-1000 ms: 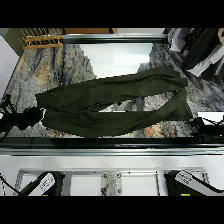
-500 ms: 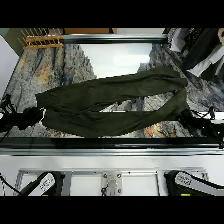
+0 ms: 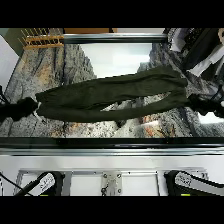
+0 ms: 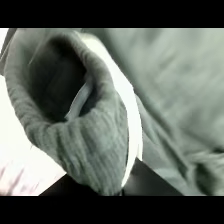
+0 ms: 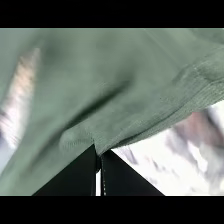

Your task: Fold the clothes and pants, and hang the long-sleeved shirts on hangers.

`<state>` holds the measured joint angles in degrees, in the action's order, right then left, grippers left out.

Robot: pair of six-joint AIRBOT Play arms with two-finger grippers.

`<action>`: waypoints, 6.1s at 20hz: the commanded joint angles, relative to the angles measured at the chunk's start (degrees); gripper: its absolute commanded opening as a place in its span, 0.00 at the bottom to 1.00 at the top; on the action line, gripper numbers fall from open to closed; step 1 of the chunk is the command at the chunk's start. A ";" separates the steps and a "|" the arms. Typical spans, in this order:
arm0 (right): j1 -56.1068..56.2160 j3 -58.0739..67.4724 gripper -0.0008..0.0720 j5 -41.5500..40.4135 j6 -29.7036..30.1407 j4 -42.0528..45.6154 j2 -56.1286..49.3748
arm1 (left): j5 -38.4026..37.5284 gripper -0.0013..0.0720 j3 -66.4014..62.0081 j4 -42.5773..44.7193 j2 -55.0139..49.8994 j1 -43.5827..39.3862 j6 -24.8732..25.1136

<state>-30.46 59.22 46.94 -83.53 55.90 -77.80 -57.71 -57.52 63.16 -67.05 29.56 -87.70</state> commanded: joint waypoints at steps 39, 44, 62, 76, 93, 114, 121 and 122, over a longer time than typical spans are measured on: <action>-3.61 -11.76 0.88 22.82 -1.40 22.91 13.84 | -2.05 0.05 19.02 0.17 4.00 14.82 21.51; -2.14 2.38 0.88 13.79 -6.49 6.01 6.93 | -2.03 0.04 19.02 0.07 4.00 14.82 21.49; 12.72 31.15 0.80 -1.92 -13.60 1.46 -34.45 | -2.21 0.05 19.02 0.13 4.00 14.82 21.49; 11.87 17.86 0.04 8.81 -15.50 25.42 -17.66 | -2.12 0.04 19.02 0.28 4.00 14.82 21.51; -8.28 3.63 0.88 23.82 -4.98 24.55 8.50 | -2.21 0.05 19.02 0.07 4.00 14.82 21.49; -18.36 -30.56 0.88 8.11 4.70 2.73 13.18 | -2.25 0.04 19.02 -0.22 4.00 14.82 21.44; -13.73 -30.56 0.52 6.08 4.74 2.78 12.85 | -2.25 0.05 19.02 -0.22 4.00 14.82 21.46; -13.73 -30.42 0.12 5.97 4.74 2.78 12.90 | -2.25 0.05 19.02 -0.20 4.00 14.82 21.46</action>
<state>-45.36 28.56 53.49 -78.81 59.31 -64.95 -59.99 -38.52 62.89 -63.09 44.31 -66.28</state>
